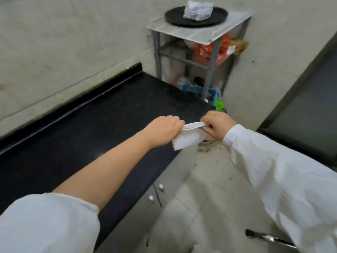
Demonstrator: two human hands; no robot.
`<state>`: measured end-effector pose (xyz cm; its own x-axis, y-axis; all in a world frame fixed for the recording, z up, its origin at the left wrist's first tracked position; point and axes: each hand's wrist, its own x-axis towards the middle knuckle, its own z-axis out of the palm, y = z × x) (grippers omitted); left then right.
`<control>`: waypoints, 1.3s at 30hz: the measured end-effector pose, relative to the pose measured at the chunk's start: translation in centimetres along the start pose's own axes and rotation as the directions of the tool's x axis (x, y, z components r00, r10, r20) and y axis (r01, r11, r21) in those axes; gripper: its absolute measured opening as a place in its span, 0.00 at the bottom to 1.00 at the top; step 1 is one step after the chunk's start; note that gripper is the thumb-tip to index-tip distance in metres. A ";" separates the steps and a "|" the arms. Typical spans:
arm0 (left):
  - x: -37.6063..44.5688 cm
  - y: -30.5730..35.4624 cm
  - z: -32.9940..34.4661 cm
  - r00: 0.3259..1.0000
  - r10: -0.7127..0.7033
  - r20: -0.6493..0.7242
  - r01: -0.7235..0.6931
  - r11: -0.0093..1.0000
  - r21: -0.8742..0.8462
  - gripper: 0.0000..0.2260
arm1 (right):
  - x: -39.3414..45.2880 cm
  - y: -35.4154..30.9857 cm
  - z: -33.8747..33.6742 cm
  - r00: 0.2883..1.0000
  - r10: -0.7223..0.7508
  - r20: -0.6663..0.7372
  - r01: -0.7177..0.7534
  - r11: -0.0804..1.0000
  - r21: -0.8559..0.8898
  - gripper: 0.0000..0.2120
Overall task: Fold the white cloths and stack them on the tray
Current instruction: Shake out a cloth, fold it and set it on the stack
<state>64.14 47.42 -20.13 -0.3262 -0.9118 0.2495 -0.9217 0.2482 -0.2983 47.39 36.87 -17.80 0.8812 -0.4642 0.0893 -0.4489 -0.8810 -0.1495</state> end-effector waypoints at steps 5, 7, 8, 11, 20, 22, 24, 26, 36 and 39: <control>13.2 0.8 -0.7 0.992 -0.014 0.123 0.007 0.998 0.055 0.05 | 0.2 10.3 -4.8 0.982 0.169 0.079 -0.165 0.985 -0.057 0.14; 18.1 0.2 -0.2 0.973 -0.108 0.204 0.098 0.993 0.061 0.10 | 1.5 14.0 -6.2 0.977 0.205 0.061 -0.201 0.977 -0.067 0.15; 20.4 -0.2 -0.1 0.959 -0.142 0.246 0.134 0.990 0.048 0.11 | 2.3 15.9 -6.8 0.974 0.223 0.042 -0.220 0.973 -0.066 0.15; 26.9 -2.8 0.8 0.956 -0.150 0.251 0.148 0.989 0.027 0.14 | 6.0 21.2 -9.0 0.967 0.253 -0.029 -0.254 0.967 -0.009 0.14; 43.8 -17.2 1.6 0.973 -0.202 -0.111 0.213 0.972 0.098 0.11 | 23.9 34.8 -19.0 0.987 0.080 -0.139 -0.072 0.995 0.065 0.17; 46.0 -20.0 1.5 0.973 -0.196 -0.124 0.211 0.970 0.124 0.10 | 27.4 37.1 -20.5 0.989 0.013 -0.149 -0.006 0.999 0.052 0.13; 48.5 -22.3 1.6 0.964 -0.255 -0.076 0.261 0.963 0.067 0.10 | 31.3 39.4 -21.6 0.987 -0.037 -0.154 0.041 0.999 0.025 0.10; 51.0 -25.0 1.9 0.906 -0.421 -0.037 0.422 0.896 0.142 0.12 | 35.6 41.6 -22.4 0.985 -0.105 -0.139 0.108 0.994 0.014 0.13; 57.5 -36.3 3.9 0.622 -0.704 -0.341 0.769 0.631 0.101 0.08 | 54.5 46.7 -22.4 0.774 -0.420 -0.474 0.458 0.888 -0.039 0.10; 57.8 -38.6 4.8 0.622 -0.710 -0.331 0.783 0.577 0.234 0.08 | 58.1 47.2 -20.3 0.734 -0.444 -0.514 0.517 0.856 0.000 0.06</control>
<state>81.85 -16.37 1.40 0.3820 -0.6350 0.6714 -0.7379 -0.6470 -0.1920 74.36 -33.55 0.28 0.7697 0.0029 0.6384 0.0714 -0.9941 -0.0816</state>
